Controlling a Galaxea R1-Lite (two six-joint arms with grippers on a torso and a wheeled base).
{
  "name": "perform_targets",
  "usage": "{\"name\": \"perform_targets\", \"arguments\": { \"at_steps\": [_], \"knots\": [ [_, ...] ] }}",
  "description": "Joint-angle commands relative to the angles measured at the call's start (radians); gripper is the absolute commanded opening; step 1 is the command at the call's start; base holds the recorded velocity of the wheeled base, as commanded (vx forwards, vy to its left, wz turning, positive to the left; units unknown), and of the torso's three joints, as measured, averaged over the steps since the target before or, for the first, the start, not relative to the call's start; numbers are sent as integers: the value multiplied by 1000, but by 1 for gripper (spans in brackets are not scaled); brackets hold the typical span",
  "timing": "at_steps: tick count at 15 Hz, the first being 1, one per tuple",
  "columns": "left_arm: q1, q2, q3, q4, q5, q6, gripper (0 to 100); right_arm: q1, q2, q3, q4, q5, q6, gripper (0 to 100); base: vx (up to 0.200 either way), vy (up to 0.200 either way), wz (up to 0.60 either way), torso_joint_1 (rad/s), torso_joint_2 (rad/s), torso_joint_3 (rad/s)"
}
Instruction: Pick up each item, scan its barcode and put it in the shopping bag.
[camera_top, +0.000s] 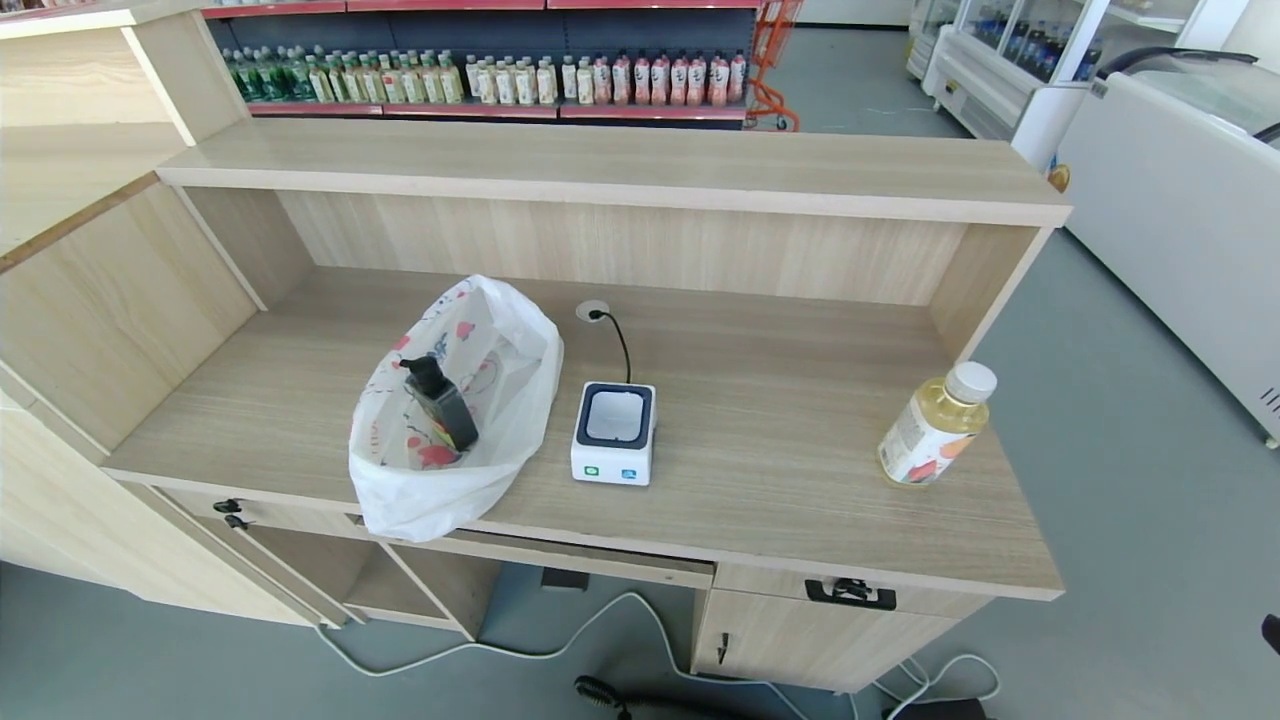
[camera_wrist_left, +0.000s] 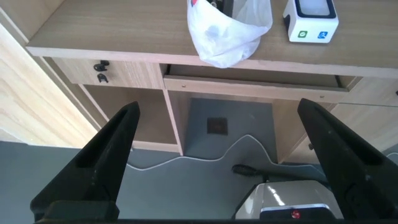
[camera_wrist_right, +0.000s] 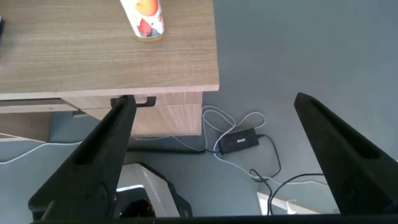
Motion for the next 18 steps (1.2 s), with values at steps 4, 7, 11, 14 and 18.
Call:
{"name": "perform_targets", "arguments": {
  "at_steps": [4, 7, 11, 14, 18],
  "knots": [
    [-1, 0, 0, 0, 0, 3, 100, -3, 26, -6, -1, 0, 15, 100, 0, -50, 0, 1, 2, 1],
    [0, 0, 0, 0, 0, 1, 100, -4, 34, -6, -1, 0, 15, 100, 0, -200, 0, -1, 1, 2],
    [-1, 0, 0, 0, 0, 0, 100, -20, 53, -6, -1, 0, 19, 100, 0, -50, 0, 8, 5, -3],
    [-1, 0, 0, 0, 0, 0, 100, -50, 77, -10, -1, 0, 21, 100, 0, 0, 0, 0, 0, 0],
    [-1, 0, 0, 0, 0, 0, 100, -54, 301, -29, -169, 9, 55, 100, 0, 0, 0, 0, 0, 0]
  ]
}}
